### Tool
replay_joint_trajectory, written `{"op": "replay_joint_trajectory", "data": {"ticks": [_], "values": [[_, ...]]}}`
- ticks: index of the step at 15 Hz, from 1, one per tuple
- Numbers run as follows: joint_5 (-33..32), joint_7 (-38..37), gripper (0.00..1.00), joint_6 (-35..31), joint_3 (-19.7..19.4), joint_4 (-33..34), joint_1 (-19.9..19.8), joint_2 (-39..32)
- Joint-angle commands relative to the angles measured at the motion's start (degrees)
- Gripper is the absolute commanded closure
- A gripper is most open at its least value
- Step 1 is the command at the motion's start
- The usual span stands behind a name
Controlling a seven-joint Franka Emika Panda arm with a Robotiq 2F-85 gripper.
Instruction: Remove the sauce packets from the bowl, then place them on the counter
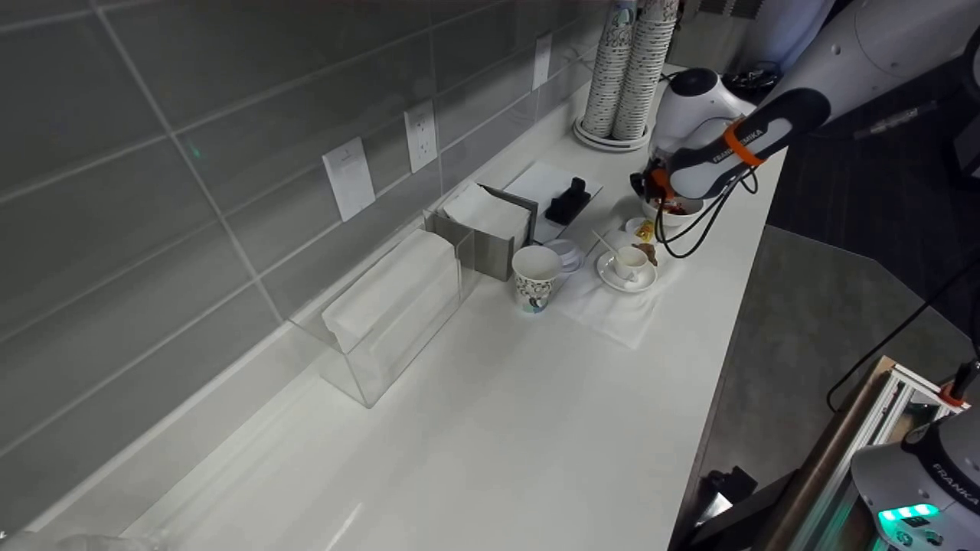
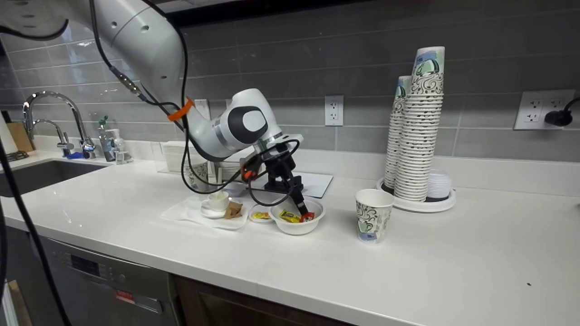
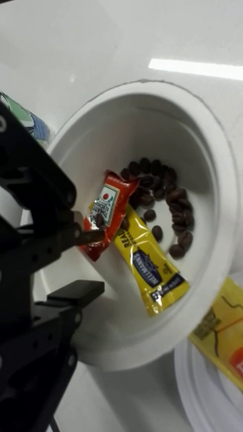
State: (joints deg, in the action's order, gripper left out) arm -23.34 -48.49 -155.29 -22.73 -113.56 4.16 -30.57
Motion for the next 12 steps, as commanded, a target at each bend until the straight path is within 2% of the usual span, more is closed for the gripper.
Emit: {"op": "replay_joint_trajectory", "data": {"ticks": [1,5,12], "values": [[-0.84,-0.8,0.6,0.32,-1.98,1.47,1.94,-1.79],[-1.59,-1.37,0.64,-0.01,-3.55,1.71,3.17,-2.45],[-5.11,-2.52,0.65,0.2,-7.08,1.55,6.42,-2.71]]}}
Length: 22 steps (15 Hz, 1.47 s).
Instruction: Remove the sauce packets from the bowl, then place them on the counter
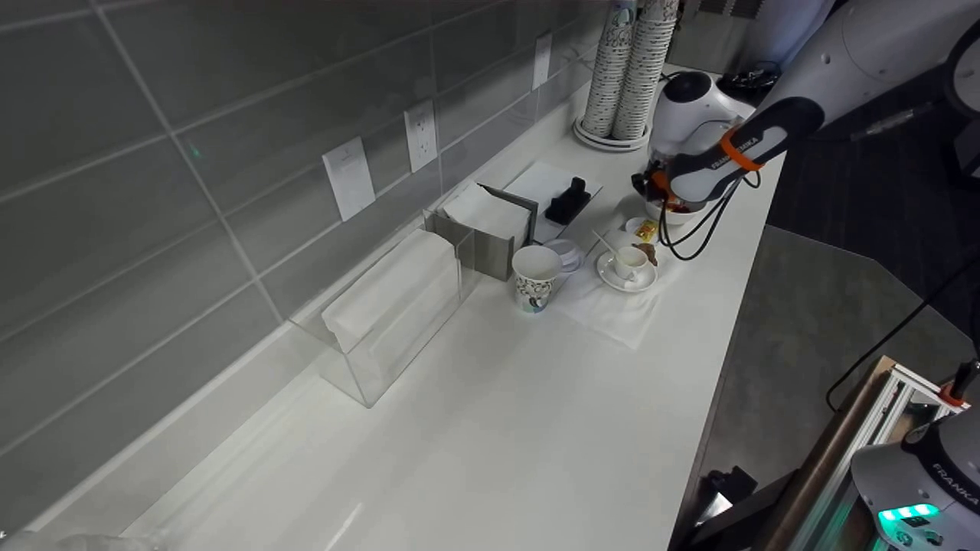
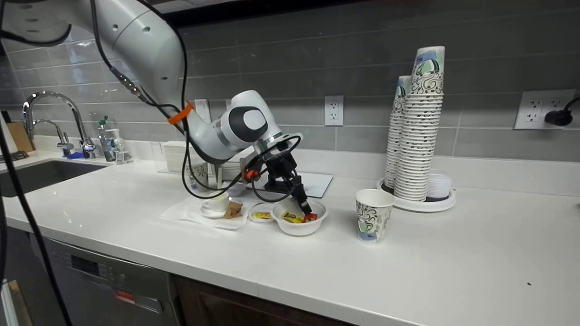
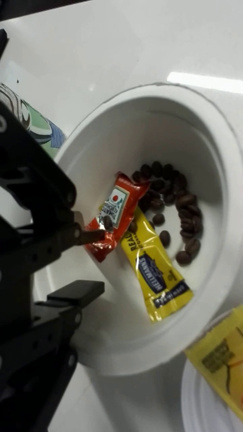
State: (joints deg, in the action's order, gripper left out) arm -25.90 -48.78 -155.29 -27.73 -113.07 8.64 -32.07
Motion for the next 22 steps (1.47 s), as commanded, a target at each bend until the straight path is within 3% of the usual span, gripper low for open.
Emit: {"op": "replay_joint_trajectory", "data": {"ticks": [1,10,16,22], "values": [[-2.75,-2.1,0.64,0.32,-2.12,0.95,1.99,-1.21],[-3.25,-1.99,0.67,0.38,-3.07,0.35,2.49,-1.43],[-3.92,-1.58,0.6,0.92,-3.77,-1.04,3.17,0.75],[-4.72,-0.18,0.68,-0.09,-3.66,-2.74,2.13,3.11]]}}
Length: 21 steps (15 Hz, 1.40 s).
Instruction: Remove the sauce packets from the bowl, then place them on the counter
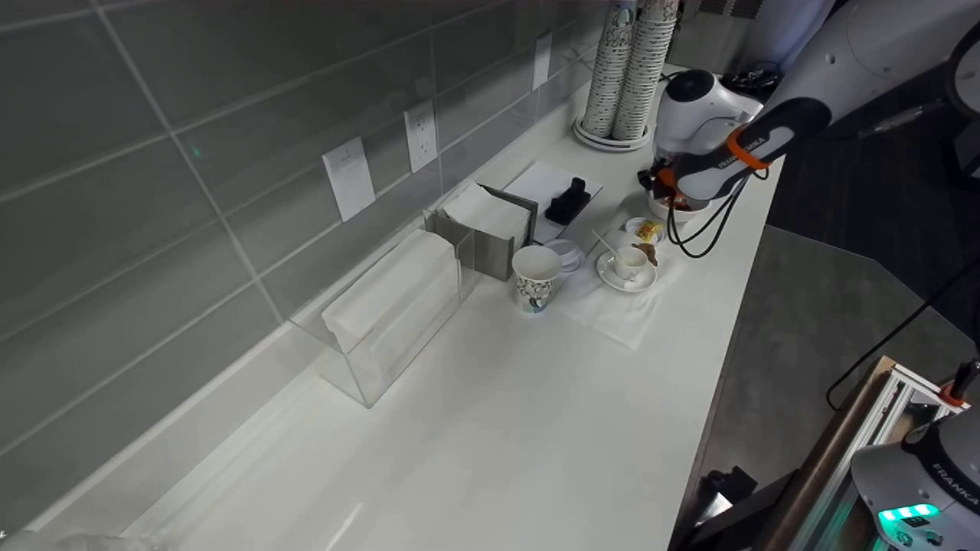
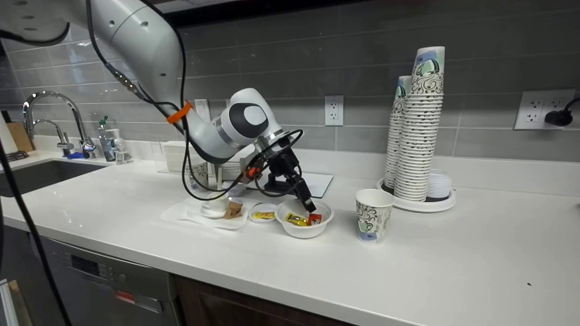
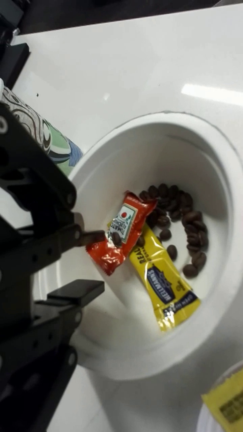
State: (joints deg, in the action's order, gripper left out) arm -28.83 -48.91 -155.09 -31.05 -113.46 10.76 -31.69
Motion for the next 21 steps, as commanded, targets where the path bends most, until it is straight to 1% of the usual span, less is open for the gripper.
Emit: {"op": "replay_joint_trajectory", "data": {"ticks": [1,2,3,4,5,6,7,8,9,13,15,17,18,19,21], "values": [[-1.35,0.44,0.71,-0.36,0.12,-2.65,-0.51,3.08],[-1.3,0.86,0.71,-0.55,0.36,-2.96,-0.8,3.38],[-1.18,1.43,0.79,-1.2,0.75,-3.29,-1.2,3.63],[-2.22,0.99,0.8,-2.96,0.11,-3.48,-0.89,3.25],[-2.05,1.92,0.84,-3.35,0.42,-3.84,-1.13,3.35],[-2.35,2.3,0.85,-4.41,0.18,-4.07,-1.0,3.0],[-2.39,3.0,0.81,-5.4,0.09,-4.38,-0.96,2.75],[-2.91,3.27,0.83,-6.24,-0.42,-4.52,-0.5,2.26],[-3.9,3.11,0.8,-7.09,-1.32,-4.7,0.35,1.83],[-9.01,2.19,0.81,-11.37,-5.2,-4.86,3.31,0.36],[-10.6,3.02,0.82,-13.01,-6.37,-5.32,3.98,0.03],[-10.64,4.41,0.86,-14.68,-6.17,-6.23,3.65,0.18],[-9.85,5.52,0.84,-15.23,-5.76,-6.8,3.3,0.37],[-9.1,6.57,0.85,-15.64,-5.43,-7.13,3.03,0.27],[-8.49,7.64,0.82,-16.67,-5.78,-7.62,3.14,-0.18]]}}
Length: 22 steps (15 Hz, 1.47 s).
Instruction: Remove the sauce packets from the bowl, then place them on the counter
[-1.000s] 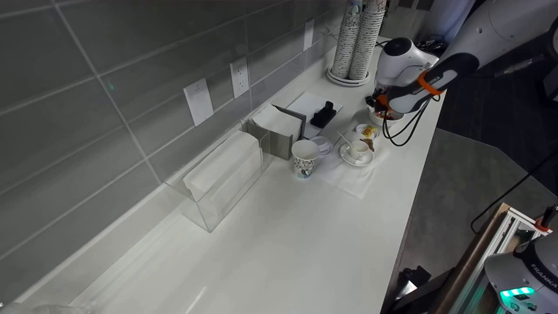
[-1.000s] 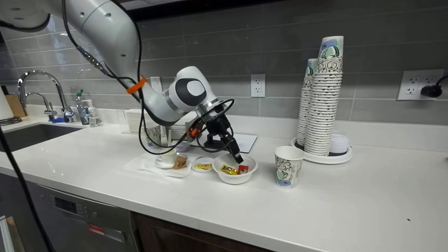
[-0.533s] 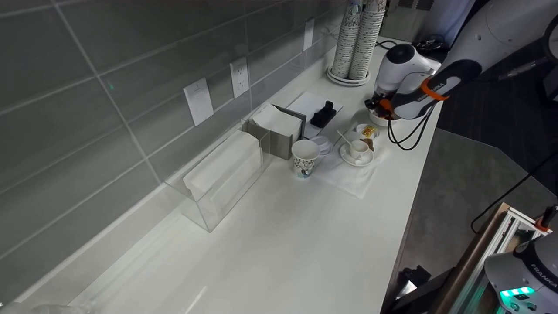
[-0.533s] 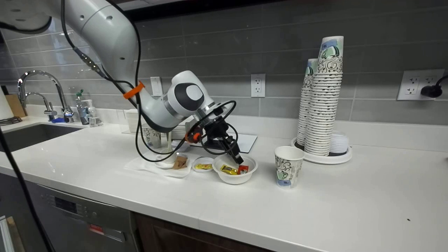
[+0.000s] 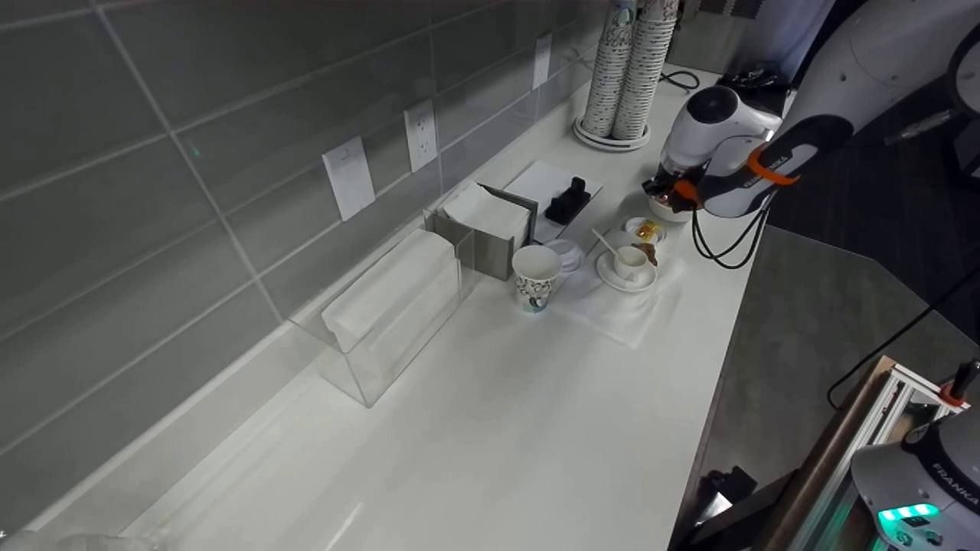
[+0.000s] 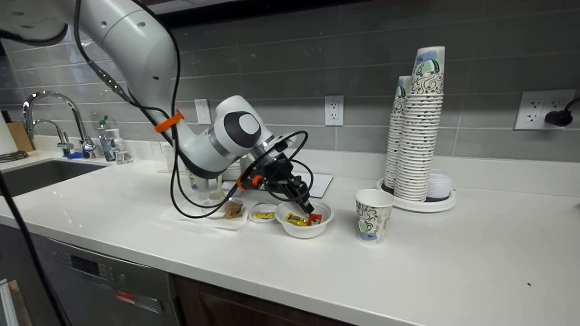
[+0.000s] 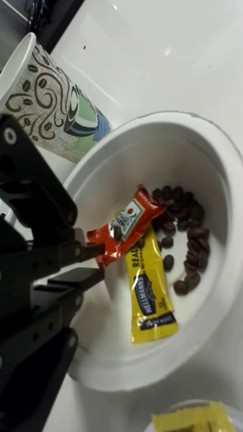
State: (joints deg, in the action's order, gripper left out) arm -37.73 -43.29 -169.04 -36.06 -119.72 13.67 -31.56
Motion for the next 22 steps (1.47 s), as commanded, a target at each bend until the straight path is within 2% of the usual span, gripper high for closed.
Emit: {"op": "replay_joint_trajectory", "data": {"ticks": [1,12,13,14,16,22], "values": [[-1.16,0.86,0.83,-2.91,-0.5,-1.38,-0.26,-0.36],[-0.83,0.35,0.73,-8.7,-2.53,-1.02,-0.12,-3.33],[-0.75,0.33,0.78,-8.79,-2.69,-1.04,-0.12,-3.52],[-0.64,0.26,0.93,-8.86,-2.78,-1.05,-0.16,-3.68],[-0.51,0.15,1.0,-8.77,-2.98,-1.08,-0.12,-3.87],[-0.15,0.18,1.0,-6.68,-3.22,-1.53,0.36,-2.69]]}}
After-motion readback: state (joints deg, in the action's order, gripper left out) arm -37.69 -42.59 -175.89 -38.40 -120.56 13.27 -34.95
